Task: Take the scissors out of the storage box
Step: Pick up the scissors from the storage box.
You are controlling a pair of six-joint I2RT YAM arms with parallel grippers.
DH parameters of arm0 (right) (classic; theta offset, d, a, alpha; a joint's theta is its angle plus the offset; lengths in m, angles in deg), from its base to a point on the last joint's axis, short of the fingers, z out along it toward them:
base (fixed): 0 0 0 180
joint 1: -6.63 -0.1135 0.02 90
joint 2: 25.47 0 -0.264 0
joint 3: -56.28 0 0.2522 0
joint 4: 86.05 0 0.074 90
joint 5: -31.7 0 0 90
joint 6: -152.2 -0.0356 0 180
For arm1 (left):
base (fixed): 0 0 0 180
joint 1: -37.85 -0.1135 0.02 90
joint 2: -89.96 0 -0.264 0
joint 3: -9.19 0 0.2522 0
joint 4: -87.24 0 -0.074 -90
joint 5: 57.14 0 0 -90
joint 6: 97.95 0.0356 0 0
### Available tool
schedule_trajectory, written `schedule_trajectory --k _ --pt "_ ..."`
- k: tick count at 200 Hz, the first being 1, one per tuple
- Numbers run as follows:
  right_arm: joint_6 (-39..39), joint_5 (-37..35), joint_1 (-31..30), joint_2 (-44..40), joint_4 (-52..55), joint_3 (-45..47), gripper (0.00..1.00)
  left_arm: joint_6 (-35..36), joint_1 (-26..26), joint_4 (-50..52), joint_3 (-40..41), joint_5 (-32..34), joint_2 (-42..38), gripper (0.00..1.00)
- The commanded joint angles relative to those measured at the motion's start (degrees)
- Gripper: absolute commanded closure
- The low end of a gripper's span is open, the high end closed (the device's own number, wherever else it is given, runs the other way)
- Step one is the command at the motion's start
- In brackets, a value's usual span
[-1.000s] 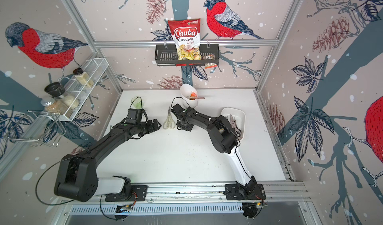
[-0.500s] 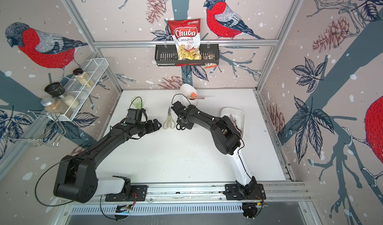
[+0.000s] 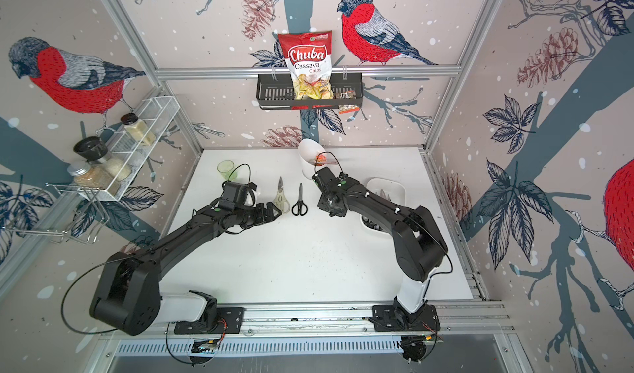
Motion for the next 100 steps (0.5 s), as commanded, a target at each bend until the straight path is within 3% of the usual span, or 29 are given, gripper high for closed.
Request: schedule_trajectory --k 1,53,100 --pt "4.9 3.7 4.0 -4.7 -0.4 3.2 0.56 -3.8 2.1 -3.3 0.3 0.9 0.9 0.06" --pt "11.8 6.7 17.1 -14.8 2.8 10.8 0.56 -4.0 5.9 -2.5 -4.2 1.4 6.0 0.06" --pt "17.9 9.4 27.9 -18.6 4.9 15.7 0.57 -4.7 7.4 -2.2 -7.4 1.6 9.7 0.06"
